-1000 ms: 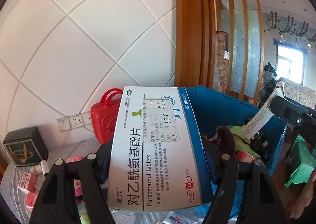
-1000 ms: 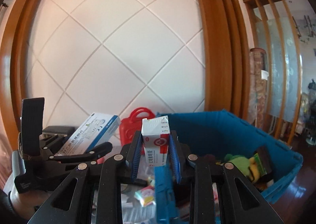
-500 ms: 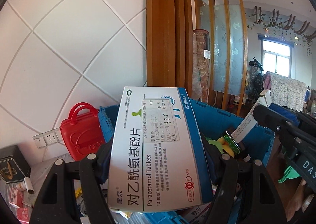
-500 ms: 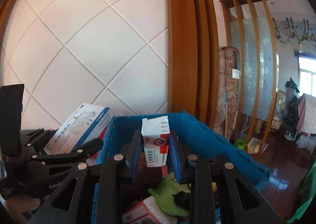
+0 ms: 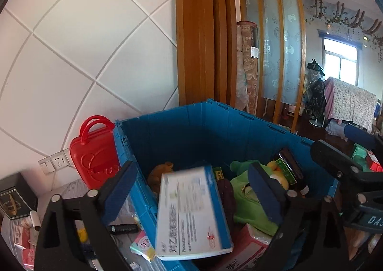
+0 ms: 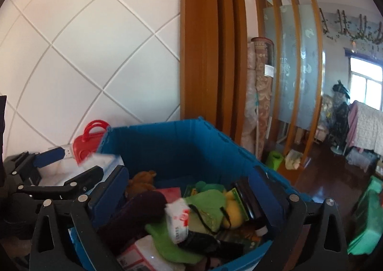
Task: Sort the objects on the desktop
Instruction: 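Open both tools to drop the two boxes into the crate, then bring both tools back over the items on the bed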
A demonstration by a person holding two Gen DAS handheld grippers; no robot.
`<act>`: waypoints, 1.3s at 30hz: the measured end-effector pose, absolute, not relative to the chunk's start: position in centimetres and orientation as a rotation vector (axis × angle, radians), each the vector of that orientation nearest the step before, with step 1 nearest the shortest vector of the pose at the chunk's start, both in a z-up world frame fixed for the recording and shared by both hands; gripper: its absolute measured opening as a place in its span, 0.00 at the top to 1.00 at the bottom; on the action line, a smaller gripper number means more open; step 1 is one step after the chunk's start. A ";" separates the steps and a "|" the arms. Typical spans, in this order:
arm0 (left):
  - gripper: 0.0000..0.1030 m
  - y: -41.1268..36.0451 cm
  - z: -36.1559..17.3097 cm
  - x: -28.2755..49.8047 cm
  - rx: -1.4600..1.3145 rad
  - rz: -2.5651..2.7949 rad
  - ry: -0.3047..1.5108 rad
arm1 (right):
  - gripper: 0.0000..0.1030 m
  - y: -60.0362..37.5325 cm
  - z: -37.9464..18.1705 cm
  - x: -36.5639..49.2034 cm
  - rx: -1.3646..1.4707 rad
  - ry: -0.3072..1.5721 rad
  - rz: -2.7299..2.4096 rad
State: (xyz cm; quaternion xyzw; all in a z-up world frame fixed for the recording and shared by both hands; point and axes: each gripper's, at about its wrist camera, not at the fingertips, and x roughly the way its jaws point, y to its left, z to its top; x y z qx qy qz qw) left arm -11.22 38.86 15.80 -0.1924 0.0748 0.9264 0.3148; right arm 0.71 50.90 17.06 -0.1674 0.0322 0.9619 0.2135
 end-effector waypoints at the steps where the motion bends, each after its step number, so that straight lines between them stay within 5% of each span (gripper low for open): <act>1: 0.05 38.7 15.7 -11.3 -0.504 2.439 0.195 | 0.02 50.6 16.9 0.9 -0.450 0.082 2.668; 39: 0.05 15.5 10.9 -10.5 -0.605 2.776 -0.033 | 0.02 33.8 13.1 -1.3 -0.463 0.067 2.954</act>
